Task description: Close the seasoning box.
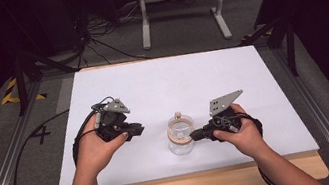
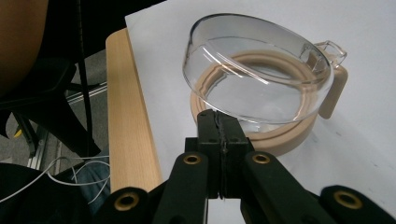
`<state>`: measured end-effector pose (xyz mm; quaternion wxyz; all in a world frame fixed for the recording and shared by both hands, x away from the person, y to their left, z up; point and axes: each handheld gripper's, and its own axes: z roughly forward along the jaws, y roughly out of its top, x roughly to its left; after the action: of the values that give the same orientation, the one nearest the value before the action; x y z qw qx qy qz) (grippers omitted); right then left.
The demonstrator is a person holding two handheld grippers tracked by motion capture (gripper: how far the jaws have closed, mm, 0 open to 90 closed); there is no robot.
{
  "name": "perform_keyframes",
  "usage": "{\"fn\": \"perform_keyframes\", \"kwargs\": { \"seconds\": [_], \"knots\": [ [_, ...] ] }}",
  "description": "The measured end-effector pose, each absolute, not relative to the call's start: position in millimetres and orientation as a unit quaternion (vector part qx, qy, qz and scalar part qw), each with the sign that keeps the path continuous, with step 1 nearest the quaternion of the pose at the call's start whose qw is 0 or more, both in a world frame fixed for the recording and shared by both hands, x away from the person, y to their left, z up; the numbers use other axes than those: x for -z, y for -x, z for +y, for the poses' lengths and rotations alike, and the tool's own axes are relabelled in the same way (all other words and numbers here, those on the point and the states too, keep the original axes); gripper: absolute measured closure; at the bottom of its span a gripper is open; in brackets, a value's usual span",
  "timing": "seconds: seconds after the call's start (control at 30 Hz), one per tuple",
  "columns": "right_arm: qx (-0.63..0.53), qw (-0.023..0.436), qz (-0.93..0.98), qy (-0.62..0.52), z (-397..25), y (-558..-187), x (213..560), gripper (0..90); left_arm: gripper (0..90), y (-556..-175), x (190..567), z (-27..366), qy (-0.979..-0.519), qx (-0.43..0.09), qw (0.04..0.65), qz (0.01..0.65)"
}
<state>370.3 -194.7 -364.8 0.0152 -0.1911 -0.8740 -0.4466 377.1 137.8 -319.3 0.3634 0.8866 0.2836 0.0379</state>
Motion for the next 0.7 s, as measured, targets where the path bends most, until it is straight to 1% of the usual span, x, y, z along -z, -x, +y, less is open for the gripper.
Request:
{"fn": "perform_keyframes", "kwargs": {
  "seconds": [0.53, 0.7],
  "knots": [
    [0.411, 0.036, -0.891, 0.187, -193.5, -369.5, 371.5, 90.0, 79.8, -380.4, 325.2, 138.2, -0.889, -0.025, 0.354, 0.288],
    [0.403, 0.030, -0.895, 0.188, -194.7, -369.0, 371.0, 90.0, 79.7, -380.9, 325.7, 138.3, -0.890, -0.025, 0.353, 0.289]
  ]
}}
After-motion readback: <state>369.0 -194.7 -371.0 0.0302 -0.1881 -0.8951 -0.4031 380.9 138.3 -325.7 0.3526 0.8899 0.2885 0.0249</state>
